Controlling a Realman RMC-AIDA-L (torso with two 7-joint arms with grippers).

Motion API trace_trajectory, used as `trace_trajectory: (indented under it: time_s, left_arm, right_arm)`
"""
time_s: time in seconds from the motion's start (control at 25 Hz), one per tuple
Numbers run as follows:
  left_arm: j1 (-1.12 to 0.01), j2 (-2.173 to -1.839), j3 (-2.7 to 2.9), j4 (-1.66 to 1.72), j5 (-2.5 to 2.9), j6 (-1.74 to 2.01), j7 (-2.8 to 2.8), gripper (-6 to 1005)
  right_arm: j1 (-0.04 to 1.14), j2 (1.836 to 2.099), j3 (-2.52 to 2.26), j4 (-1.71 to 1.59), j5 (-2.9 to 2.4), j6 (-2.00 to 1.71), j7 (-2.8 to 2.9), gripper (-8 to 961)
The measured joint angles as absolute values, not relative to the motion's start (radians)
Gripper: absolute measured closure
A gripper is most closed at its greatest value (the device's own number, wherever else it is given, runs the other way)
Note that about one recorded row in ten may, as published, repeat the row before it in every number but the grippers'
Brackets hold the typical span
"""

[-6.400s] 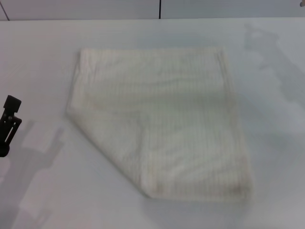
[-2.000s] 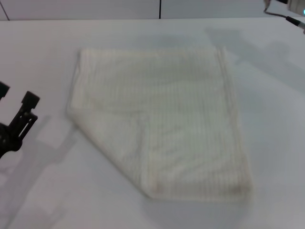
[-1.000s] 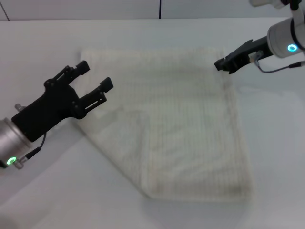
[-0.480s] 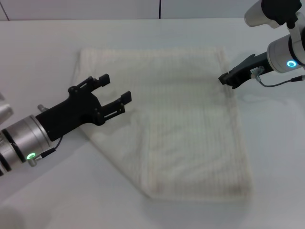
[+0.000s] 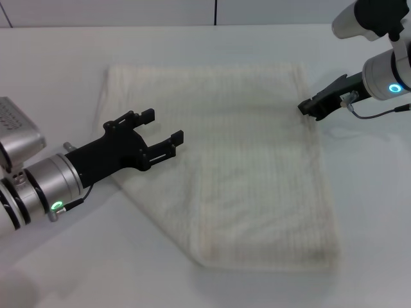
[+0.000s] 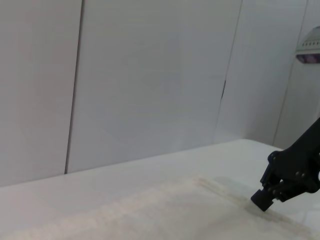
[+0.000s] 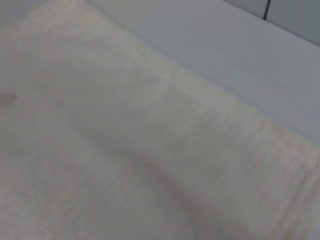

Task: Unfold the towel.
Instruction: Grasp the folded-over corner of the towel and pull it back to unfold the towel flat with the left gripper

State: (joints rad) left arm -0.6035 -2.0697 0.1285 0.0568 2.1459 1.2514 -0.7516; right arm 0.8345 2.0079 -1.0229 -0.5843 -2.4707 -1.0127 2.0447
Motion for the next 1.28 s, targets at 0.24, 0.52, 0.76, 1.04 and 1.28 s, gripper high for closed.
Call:
trace_trajectory:
  time_s: [0.24, 0.52, 0.76, 1.04, 1.28]
  left_arm:
    - [-0.623, -2.071, 0.131, 0.032, 2.146, 1.178, -0.752, 187]
    - [-0.661, -2.072, 0.169, -0.006, 2.147, 1.144, -0.748, 187]
    - [-0.668, -2.072, 0.185, -0.026, 2.149, 1.13, -0.741, 187]
    - [-0.678, -2.072, 0.187, -0.039, 2.181, 1.11, -0.745, 187]
    - [-0.68, -2.072, 0.187, -0.04, 2.211, 1.109, -0.749, 187]
  right_arm:
    - [0.833, 2.008, -1.025, -0.584, -2.471, -1.006, 2.045, 954]
    - [0.833, 2.008, -1.025, -0.583, -2.471, -1.002, 2.044, 954]
    - [0.835, 2.008, -1.025, -0.583, -2.471, -1.001, 2.043, 953]
    - [0.836, 2.009, -1.025, -0.58, -2.471, -0.997, 2.043, 953]
    - [0.838, 2.012, -1.025, -0.57, -2.471, -0.991, 2.042, 954]
